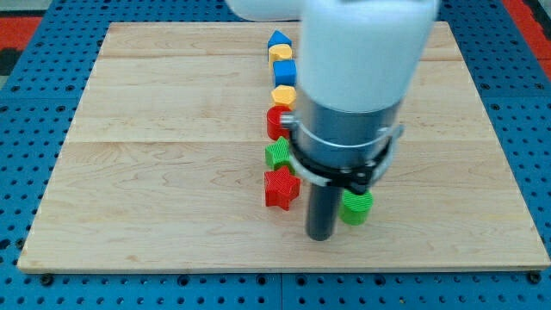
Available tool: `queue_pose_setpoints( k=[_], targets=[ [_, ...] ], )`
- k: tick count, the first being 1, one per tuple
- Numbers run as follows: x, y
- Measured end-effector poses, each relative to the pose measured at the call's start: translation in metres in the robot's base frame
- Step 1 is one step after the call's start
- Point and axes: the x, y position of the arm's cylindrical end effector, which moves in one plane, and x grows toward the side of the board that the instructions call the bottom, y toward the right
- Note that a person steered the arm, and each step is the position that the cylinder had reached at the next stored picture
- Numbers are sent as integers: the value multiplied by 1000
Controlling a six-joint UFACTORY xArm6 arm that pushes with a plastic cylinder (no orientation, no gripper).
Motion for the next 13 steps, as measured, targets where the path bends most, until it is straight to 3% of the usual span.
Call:
queue_pose_setpoints(
  k=[2,3,13],
  targets=[
    [-2,-12],
    [-23,6],
    [-24,102]
  ],
)
